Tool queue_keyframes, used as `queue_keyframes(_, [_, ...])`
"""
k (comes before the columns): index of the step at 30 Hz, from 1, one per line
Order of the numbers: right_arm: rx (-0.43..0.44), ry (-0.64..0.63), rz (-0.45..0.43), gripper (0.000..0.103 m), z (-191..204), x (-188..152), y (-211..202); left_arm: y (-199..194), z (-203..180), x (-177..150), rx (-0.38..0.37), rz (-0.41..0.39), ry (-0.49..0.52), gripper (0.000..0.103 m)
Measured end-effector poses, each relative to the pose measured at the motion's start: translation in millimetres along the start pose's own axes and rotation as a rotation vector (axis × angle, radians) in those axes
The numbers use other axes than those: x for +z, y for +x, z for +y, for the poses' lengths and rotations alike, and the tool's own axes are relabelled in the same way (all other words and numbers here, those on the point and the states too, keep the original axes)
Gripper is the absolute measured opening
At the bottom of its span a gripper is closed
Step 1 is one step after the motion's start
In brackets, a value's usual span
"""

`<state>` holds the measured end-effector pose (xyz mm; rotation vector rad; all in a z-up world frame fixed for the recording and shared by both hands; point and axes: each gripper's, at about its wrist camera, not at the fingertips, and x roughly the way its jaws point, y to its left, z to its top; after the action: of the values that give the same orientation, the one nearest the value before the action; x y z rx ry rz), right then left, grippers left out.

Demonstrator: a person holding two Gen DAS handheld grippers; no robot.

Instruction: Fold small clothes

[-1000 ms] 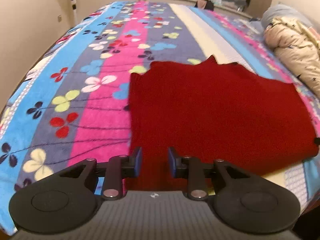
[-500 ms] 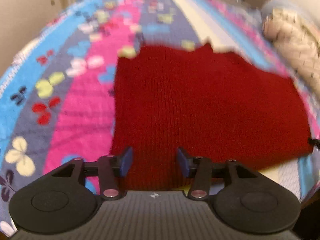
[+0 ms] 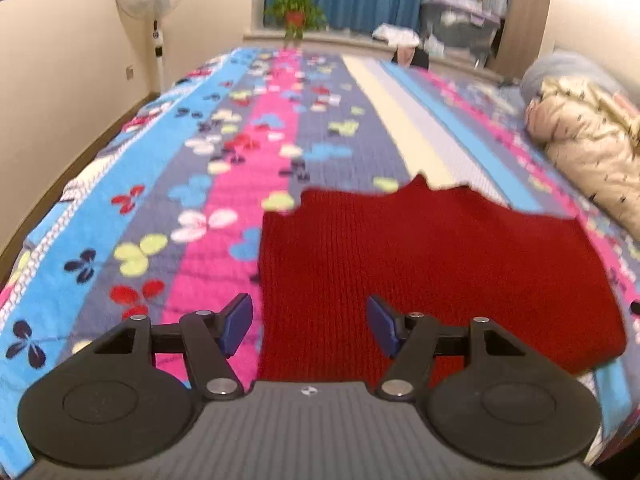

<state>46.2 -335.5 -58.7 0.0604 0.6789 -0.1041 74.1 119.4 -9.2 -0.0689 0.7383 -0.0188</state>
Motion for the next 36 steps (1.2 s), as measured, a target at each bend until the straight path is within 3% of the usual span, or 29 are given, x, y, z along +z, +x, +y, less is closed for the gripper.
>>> queue_keyframes(7, [-0.016, 0.011, -0.105, 0.053, 27, -5, -26, -20, 29, 37, 0.032, -0.115, 0.114, 0.073])
queue_keyframes(9, [-0.022, 0.031, -0.114, 0.032, 34, -8, -30, -25, 44, 27, 0.047, -0.159, 0.093, 0.073])
queue_keyframes(10, [-0.022, 0.038, -0.116, 0.014, 38, -10, -31, -25, 51, 20, 0.056, -0.158, 0.088, 0.073])
queue_keyframes(11, [-0.025, 0.042, -0.123, 0.006, 44, -12, -32, -22, 57, 12, 0.073, -0.119, 0.084, 0.073])
queue_keyframes(12, [-0.03, 0.042, -0.135, 0.006, 50, -14, -33, -22, 60, 11, 0.094, -0.094, 0.07, 0.072])
queue_keyframes(15, [0.0, 0.037, -0.159, 0.006, 77, -17, -38, -28, 63, 15, 0.081, -0.148, 0.082, 0.073])
queue_keyframes(18, [0.072, -0.023, -0.196, 0.006, 120, -23, -46, -18, 64, 15, 0.078, -0.09, 0.095, 0.073])
queue_keyframes(24, [0.317, -0.212, -0.172, 0.006, 228, -39, -50, -25, 75, 12, 0.046, -0.108, 0.087, 0.073])
queue_keyframes(28, [0.474, -0.357, -0.106, 0.013, 298, -47, -43, -25, 87, 8, 0.043, -0.096, 0.075, 0.073])
queue_keyframes(30, [0.509, -0.43, -0.079, 0.03, 328, -52, -40, -27, 95, 7, 0.043, -0.095, 0.06, 0.073])
queue_keyframes(32, [0.53, -0.491, -0.047, 0.053, 355, -57, -34, -30, 103, 6, 0.04, -0.097, 0.033, 0.073])
queue_keyframes(34, [0.544, -0.562, -0.002, 0.06, 379, -66, -27, -32, 113, 5, 0.034, -0.096, 0.001, 0.073])
queue_keyframes(36, [0.495, -0.664, 0.016, 0.066, 399, -77, -19, -33, 121, 5, 0.035, -0.093, -0.02, 0.073])
